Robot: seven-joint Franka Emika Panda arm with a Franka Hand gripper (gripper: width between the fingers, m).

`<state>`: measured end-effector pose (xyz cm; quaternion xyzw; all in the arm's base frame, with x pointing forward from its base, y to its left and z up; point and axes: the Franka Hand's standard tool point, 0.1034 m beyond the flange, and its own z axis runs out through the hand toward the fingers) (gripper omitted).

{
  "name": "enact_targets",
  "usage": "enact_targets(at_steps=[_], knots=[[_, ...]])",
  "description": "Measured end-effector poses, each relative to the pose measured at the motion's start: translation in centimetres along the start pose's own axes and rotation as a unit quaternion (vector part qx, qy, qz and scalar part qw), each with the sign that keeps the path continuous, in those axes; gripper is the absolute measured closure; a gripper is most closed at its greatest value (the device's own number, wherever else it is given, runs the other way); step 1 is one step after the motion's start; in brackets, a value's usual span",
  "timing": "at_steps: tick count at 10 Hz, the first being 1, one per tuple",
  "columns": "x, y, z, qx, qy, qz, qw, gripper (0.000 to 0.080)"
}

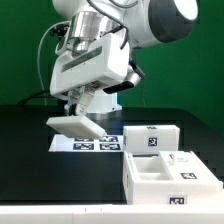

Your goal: Assemble cabinet

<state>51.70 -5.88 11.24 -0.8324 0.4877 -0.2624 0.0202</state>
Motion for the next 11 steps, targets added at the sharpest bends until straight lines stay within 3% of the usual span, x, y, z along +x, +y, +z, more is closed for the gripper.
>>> enact_targets(at_steps=[2,3,5,9,11], knots=[[-1.1,-0.7,0.0,0.008,-0.001,-0.105,0.994,0.0733],[-3.0,-1.3,-0.2,0.015,-0.010,-0.195,0.981,0.0733],[-5.8,-0.4,0.1,0.013,-0.029,-0.297,0.954,0.0733],[-6.1,-1.0,0.3,0.027,-0.033,-0.403,0.914,0.0733],[-7.8,-1.4,-0.4,0.048,-0.037,-0.536,0.842,0.0733]])
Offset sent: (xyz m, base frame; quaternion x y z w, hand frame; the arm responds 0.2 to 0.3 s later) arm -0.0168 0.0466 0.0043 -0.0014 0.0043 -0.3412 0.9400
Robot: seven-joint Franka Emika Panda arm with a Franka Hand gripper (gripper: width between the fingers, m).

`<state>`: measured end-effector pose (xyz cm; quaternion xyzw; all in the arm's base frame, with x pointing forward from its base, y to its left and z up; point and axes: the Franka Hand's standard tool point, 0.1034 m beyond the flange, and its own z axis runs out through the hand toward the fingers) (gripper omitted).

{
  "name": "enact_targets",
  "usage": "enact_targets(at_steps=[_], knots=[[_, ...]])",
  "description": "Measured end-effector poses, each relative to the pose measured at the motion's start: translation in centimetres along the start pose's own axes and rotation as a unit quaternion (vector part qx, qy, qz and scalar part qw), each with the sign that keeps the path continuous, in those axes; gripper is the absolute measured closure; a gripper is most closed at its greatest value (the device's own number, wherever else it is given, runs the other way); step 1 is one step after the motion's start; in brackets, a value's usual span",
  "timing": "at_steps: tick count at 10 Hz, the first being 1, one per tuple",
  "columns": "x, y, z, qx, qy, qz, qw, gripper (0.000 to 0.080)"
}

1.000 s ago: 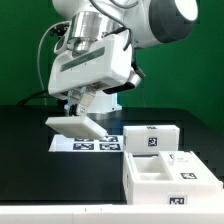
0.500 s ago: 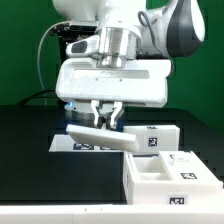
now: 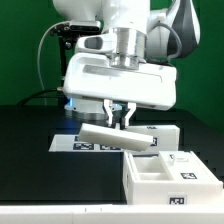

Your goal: Assemble cabinet

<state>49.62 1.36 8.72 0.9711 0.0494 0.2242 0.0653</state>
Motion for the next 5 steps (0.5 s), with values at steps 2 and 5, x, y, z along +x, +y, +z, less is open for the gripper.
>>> enact_targets(at_steps=[2,5], knots=[[-0.4,-0.5,-0.5,0.013,-0.004,-0.096,0.995,0.0733],[-0.2,-0.5,-0.9,0.018,0.005,-0.167,0.986,0.0733]])
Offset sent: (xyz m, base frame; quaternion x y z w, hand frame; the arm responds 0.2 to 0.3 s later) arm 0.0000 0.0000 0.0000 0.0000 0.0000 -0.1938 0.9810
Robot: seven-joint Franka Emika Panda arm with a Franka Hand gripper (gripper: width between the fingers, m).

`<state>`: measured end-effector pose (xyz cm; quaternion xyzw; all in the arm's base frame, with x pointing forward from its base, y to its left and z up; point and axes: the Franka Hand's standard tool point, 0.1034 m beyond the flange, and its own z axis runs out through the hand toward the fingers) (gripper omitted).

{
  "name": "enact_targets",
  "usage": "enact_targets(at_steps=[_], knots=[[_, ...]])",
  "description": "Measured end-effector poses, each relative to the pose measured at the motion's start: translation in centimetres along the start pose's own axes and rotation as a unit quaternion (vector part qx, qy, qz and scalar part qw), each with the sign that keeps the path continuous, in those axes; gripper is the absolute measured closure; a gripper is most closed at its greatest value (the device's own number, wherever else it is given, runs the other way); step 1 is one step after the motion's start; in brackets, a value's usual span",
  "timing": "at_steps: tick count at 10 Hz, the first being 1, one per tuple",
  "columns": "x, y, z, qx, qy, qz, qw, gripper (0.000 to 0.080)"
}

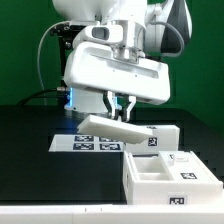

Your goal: Assemble cabinet

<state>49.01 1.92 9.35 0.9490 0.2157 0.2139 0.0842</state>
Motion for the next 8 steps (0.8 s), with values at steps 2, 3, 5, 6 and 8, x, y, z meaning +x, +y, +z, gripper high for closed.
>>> enact_targets(at_steps=[2,3,5,6,8], knots=[[0.7,-1.0,-0.5,0.021,-0.002,-0.090,0.996,0.0733],[1.2,-2.2,-0.9,0.034,0.001,-0.157,0.987,0.0733],[2.2,-4.7,-1.3,0.063,0.000,-0.282,0.957,0.0733],[2.1,-4.8,-1.3,0.067,0.000,-0.317,0.946,0.0733],[2.1,-4.8,-1.2,0.067,0.002,-0.357,0.932,0.0733]])
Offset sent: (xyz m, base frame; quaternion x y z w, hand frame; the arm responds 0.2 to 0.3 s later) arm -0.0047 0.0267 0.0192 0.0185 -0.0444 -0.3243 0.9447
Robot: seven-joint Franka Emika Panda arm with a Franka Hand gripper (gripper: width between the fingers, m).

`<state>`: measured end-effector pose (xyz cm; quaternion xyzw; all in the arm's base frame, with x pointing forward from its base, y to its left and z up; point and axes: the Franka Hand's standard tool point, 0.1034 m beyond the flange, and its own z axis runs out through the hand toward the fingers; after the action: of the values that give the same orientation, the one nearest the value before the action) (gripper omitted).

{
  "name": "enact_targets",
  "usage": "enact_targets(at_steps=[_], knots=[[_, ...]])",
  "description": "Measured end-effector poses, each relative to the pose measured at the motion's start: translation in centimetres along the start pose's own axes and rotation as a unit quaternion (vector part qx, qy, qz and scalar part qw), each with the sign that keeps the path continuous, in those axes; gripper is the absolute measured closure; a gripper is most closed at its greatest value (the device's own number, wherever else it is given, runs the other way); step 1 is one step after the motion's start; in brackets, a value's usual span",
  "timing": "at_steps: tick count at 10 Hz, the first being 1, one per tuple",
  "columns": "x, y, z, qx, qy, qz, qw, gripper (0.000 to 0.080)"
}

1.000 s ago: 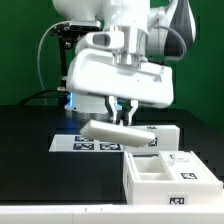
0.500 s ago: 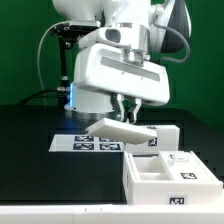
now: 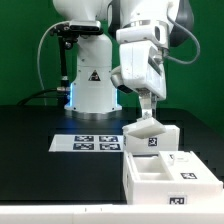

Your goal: Assemble cabinet

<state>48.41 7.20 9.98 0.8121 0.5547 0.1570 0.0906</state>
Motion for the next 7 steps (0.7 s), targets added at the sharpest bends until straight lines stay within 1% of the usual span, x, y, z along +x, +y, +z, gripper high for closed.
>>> enact_targets(at_steps=[1,2,3,4,5,6,7], knots=[[0.2,-0.4,0.2,0.010,-0.003,-0.029,1.000,0.0733],[1.1,-0.9,0.6,0.037,-0.015,-0.045,0.998,0.0733],[2.4,-0.7,0.7,0.048,-0.024,-0.066,0.996,0.0733],[3.4,-0.9,0.8,0.057,-0.038,-0.083,0.994,0.0733],[3.8,-1.3,0.8,0.056,-0.042,-0.119,0.990,0.0733],[3.4,-1.6,0.8,0.053,-0.040,-0.148,0.987,0.0733],[3.2,-1.5,0.9,0.054,-0.041,-0.151,0.986,0.0733]])
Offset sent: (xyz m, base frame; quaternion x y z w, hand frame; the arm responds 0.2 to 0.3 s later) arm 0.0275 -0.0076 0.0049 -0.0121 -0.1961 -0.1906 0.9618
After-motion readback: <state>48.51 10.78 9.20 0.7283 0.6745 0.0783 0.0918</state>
